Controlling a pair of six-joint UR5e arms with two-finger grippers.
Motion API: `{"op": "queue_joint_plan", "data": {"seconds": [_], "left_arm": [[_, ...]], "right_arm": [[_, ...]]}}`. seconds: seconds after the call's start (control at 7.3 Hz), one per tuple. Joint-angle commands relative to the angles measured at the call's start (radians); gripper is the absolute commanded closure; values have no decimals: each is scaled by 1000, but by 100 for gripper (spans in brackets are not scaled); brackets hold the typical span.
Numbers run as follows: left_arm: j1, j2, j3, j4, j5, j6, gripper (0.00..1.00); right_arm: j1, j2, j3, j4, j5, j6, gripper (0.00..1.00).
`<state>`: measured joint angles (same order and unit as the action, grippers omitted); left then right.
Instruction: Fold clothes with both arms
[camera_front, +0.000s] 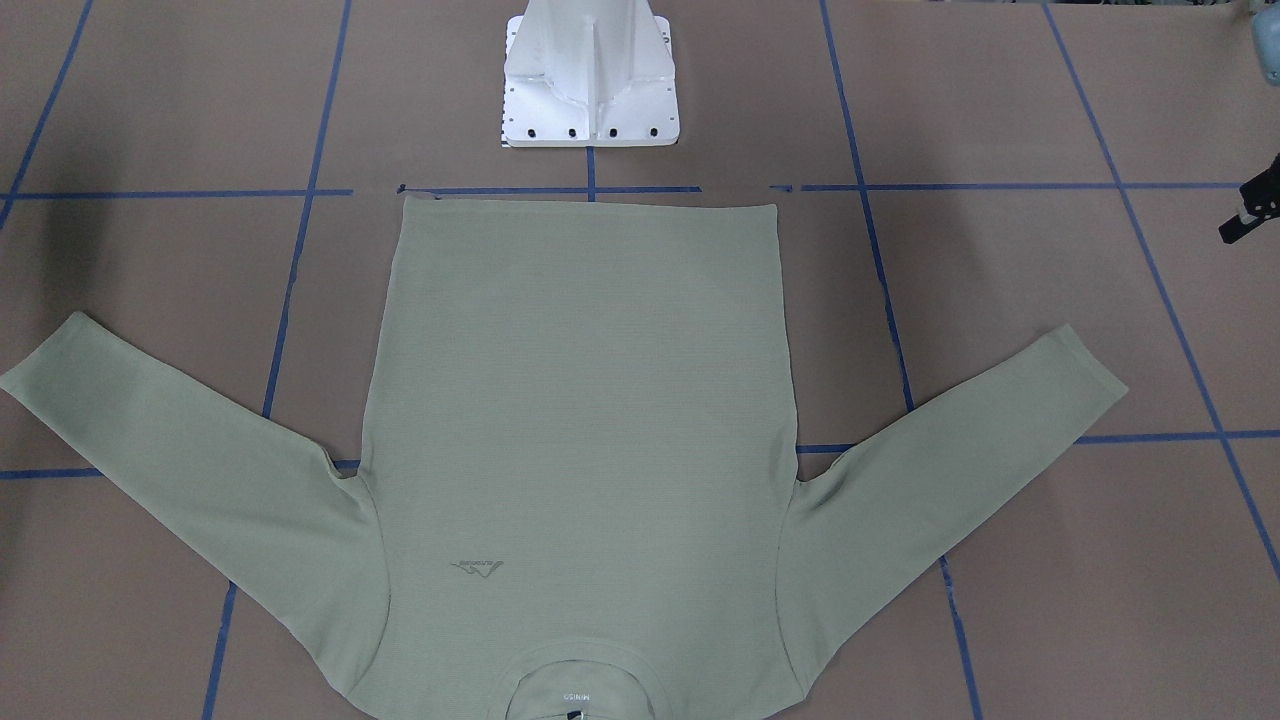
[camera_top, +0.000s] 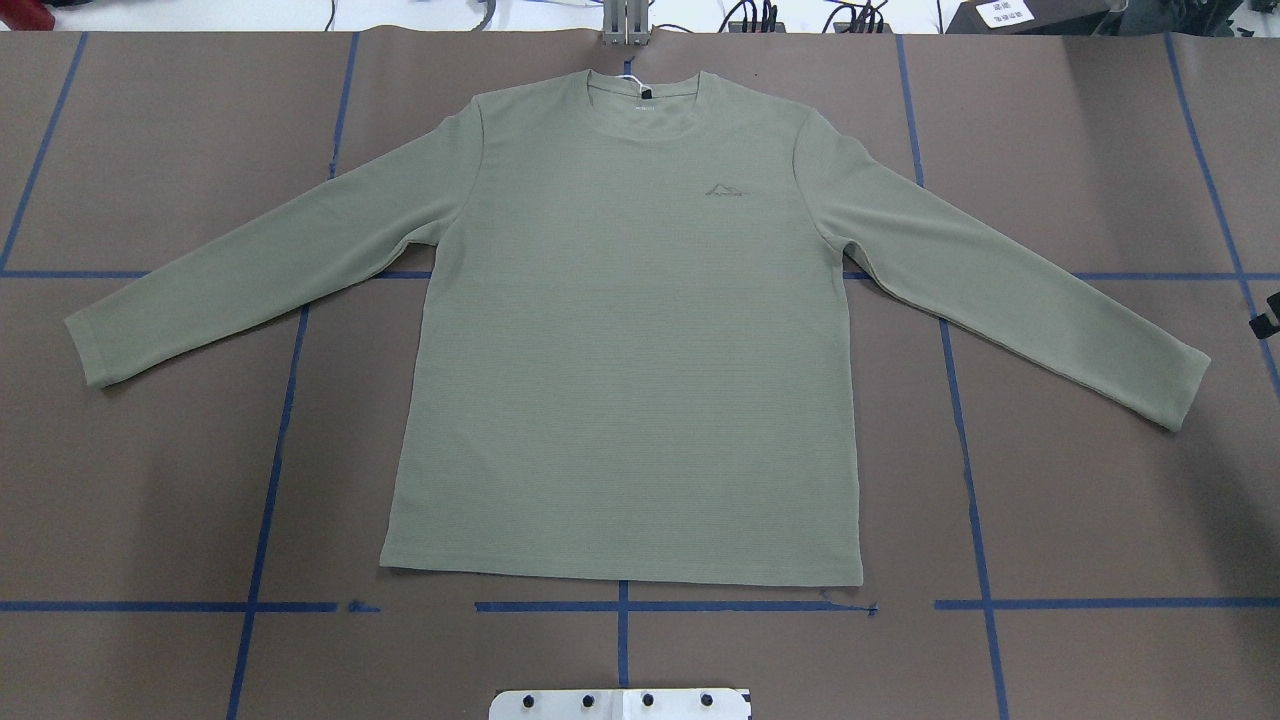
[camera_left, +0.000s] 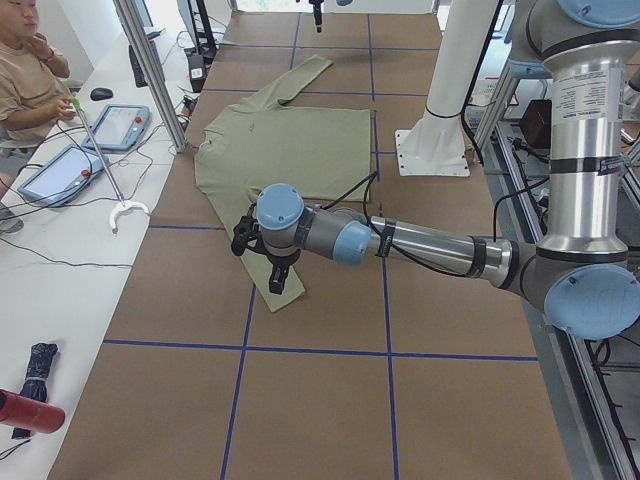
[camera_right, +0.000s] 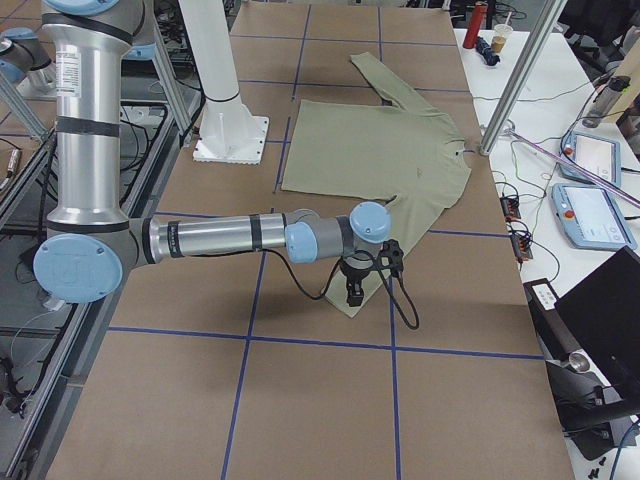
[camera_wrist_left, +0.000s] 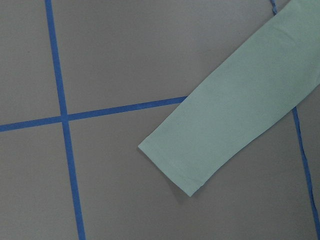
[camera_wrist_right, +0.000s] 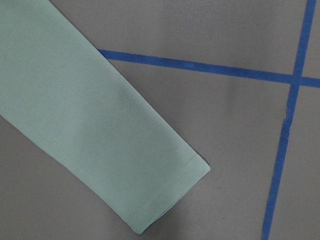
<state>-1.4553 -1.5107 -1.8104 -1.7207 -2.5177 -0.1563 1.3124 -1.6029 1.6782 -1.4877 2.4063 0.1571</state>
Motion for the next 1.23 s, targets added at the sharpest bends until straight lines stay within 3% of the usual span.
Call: {"op": "queue_joint_plan", "data": {"seconds": [0.0,0.27,0.69,1.1], "left_arm": [[7,-25,35,-19,-36,-43,1],[9,-46,40,-20,-61,-46,1],[7,-52,25,-20,-62,-46,1],[9,-56,20,-19,-59,-45,1]], "right_arm": [[-36,113,-185,44,-1,44,1],[-73,127,-313,269,2,235,5],[-96,95,-334,308,8,292,7],[-96,52,-348,391,11,298,21]]}}
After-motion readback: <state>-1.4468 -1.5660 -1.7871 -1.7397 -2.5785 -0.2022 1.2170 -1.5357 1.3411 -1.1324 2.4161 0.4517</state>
